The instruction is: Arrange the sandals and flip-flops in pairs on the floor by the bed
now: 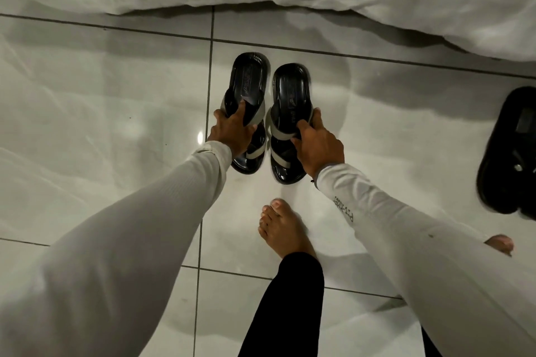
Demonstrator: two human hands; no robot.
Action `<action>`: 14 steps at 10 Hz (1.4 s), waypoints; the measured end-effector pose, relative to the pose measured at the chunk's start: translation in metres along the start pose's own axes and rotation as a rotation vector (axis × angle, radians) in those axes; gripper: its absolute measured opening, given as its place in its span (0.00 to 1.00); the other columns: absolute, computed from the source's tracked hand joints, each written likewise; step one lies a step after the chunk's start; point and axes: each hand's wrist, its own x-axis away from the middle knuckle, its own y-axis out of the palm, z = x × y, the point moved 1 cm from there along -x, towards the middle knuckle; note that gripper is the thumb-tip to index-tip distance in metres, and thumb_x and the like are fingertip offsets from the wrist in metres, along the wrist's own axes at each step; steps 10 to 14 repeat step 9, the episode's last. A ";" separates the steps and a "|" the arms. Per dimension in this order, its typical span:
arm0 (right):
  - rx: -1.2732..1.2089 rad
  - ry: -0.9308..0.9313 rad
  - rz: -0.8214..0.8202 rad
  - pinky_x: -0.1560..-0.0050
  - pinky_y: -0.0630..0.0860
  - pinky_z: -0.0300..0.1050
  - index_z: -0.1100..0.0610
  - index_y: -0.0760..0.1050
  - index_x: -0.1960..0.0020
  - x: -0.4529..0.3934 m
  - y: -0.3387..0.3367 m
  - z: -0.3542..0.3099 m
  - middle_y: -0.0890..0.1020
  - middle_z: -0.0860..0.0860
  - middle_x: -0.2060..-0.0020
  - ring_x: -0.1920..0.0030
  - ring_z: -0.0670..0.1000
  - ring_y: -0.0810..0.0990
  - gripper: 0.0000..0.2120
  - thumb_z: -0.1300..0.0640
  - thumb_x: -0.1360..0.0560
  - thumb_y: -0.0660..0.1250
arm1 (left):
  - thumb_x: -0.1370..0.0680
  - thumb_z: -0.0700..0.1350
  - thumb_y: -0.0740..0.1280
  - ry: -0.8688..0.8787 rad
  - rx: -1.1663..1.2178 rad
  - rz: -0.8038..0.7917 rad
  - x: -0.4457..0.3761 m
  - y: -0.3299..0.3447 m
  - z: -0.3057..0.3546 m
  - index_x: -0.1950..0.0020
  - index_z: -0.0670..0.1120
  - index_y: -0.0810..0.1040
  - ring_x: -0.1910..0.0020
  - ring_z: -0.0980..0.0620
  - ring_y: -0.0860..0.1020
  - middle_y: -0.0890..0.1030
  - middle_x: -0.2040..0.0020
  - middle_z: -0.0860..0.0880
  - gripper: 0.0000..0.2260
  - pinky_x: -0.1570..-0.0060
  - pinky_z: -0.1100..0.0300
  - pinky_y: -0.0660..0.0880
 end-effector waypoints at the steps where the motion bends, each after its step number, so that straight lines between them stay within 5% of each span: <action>1: -0.019 0.017 0.010 0.44 0.81 0.60 0.57 0.69 0.29 -0.001 0.003 -0.007 0.55 0.61 0.18 0.42 0.68 0.83 0.18 0.54 0.18 0.62 | 0.19 0.54 0.62 0.003 -0.025 0.012 0.002 0.003 -0.003 0.21 0.57 0.57 0.35 0.31 0.72 0.63 0.29 0.37 0.27 0.34 0.42 0.71; 6: -0.124 0.088 0.079 0.44 0.81 0.59 0.58 0.71 0.34 -0.001 0.003 -0.019 0.66 0.60 0.25 0.44 0.66 0.83 0.15 0.53 0.18 0.63 | 0.17 0.52 0.58 0.026 -0.100 0.026 0.008 0.009 -0.006 0.25 0.51 0.68 0.35 0.34 0.74 0.65 0.29 0.39 0.20 0.32 0.43 0.70; 8: -0.206 0.086 0.054 0.41 0.80 0.60 0.52 0.61 0.24 0.009 0.000 -0.024 0.61 0.62 0.22 0.40 0.68 0.80 0.25 0.54 0.18 0.63 | 0.18 0.53 0.59 0.085 -0.136 0.030 0.024 0.001 -0.006 0.19 0.53 0.54 0.32 0.33 0.72 0.60 0.25 0.37 0.28 0.33 0.42 0.71; 9: -0.169 0.089 0.097 0.35 0.77 0.61 0.50 0.51 0.18 0.027 -0.004 -0.011 0.56 0.64 0.19 0.31 0.68 0.75 0.34 0.51 0.19 0.64 | 0.19 0.58 0.59 0.105 -0.280 0.161 0.050 0.001 -0.005 0.19 0.52 0.50 0.26 0.33 0.64 0.55 0.20 0.37 0.32 0.31 0.37 0.68; 14: -0.169 0.089 0.097 0.35 0.77 0.61 0.50 0.51 0.18 0.027 -0.004 -0.011 0.56 0.64 0.19 0.31 0.68 0.75 0.34 0.51 0.19 0.64 | 0.19 0.58 0.59 0.105 -0.280 0.161 0.050 0.001 -0.005 0.19 0.52 0.50 0.26 0.33 0.64 0.55 0.20 0.37 0.32 0.31 0.37 0.68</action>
